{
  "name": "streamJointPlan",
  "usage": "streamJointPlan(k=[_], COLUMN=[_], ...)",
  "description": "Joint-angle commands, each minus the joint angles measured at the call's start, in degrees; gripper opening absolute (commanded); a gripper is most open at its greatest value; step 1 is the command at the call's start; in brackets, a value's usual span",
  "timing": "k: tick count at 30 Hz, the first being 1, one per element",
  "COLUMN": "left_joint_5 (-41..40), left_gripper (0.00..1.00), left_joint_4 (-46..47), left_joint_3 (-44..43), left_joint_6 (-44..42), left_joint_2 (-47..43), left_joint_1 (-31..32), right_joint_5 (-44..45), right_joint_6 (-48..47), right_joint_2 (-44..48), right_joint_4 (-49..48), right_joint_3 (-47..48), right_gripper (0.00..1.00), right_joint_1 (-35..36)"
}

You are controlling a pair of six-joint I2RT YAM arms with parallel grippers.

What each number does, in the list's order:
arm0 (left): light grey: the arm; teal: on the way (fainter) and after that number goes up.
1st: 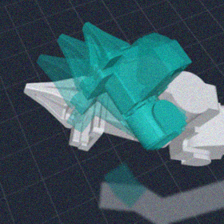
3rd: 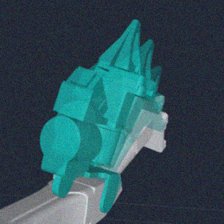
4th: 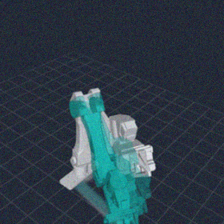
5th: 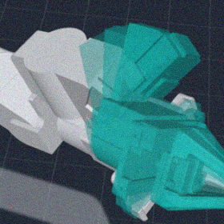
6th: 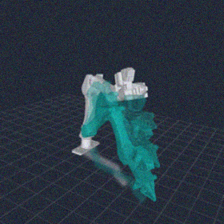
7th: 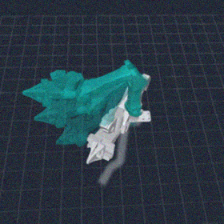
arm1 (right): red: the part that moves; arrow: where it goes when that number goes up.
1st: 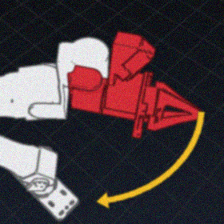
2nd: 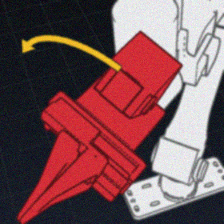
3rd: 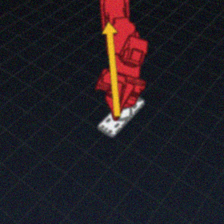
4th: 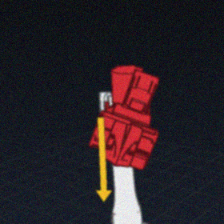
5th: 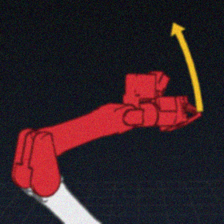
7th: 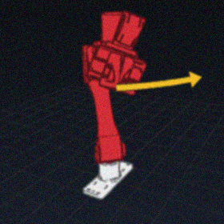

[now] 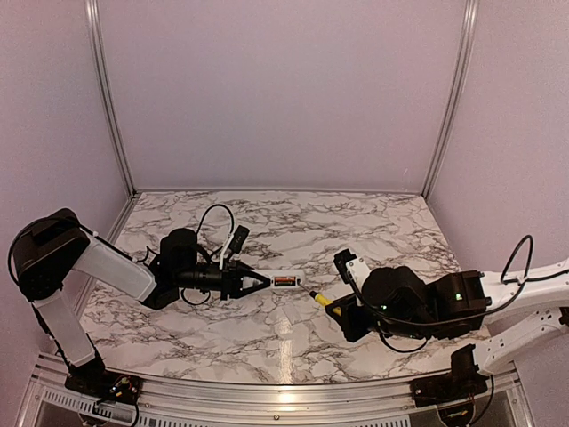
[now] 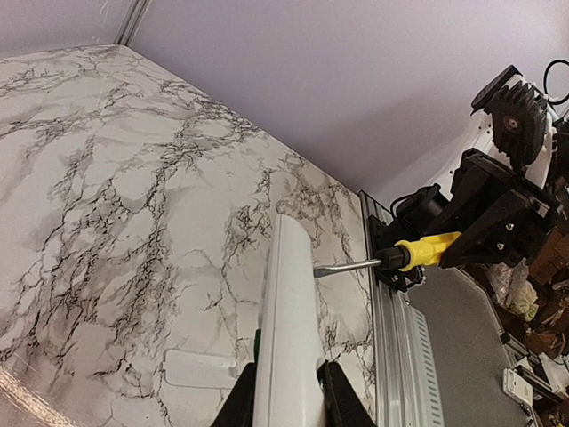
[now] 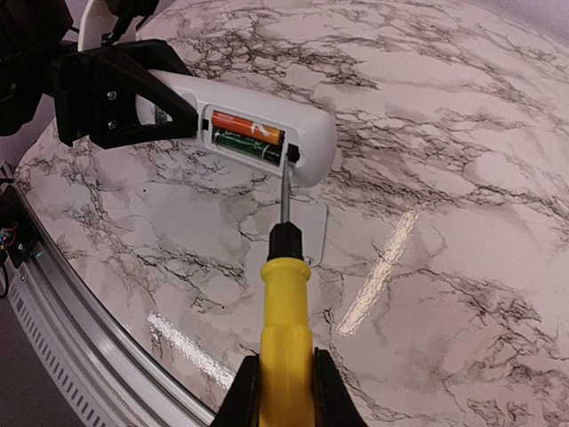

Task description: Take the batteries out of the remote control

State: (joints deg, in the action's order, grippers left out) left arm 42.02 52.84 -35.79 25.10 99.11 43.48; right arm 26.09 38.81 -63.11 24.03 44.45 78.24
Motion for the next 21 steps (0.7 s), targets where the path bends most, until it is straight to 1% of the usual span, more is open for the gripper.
streamJointPlan(k=[1, 8, 21], left_joint_5=[0.98, 1.03, 1.37], left_gripper=[0.0, 0.0, 0.0], left_joint_4=[0.14, 0.16, 0.24], left_joint_3=[-1.64, -1.73, -1.83], left_joint_6=[-0.22, -0.22, -0.13], left_joint_2=[0.73, 0.82, 0.99], left_joint_1=[-0.29, -0.24, -0.24], right_joint_5=[0.56, 0.02, 1.73], right_joint_6=[0.44, 0.3, 0.95], right_joint_2=[-0.84, -1.34, -1.85], right_joint_4=[-1.02, -1.9, -1.0], right_joint_3=[1.88, 2.0, 2.06], right_gripper=[0.0, 0.0, 0.0], right_joint_1=[0.56, 0.51, 0.47])
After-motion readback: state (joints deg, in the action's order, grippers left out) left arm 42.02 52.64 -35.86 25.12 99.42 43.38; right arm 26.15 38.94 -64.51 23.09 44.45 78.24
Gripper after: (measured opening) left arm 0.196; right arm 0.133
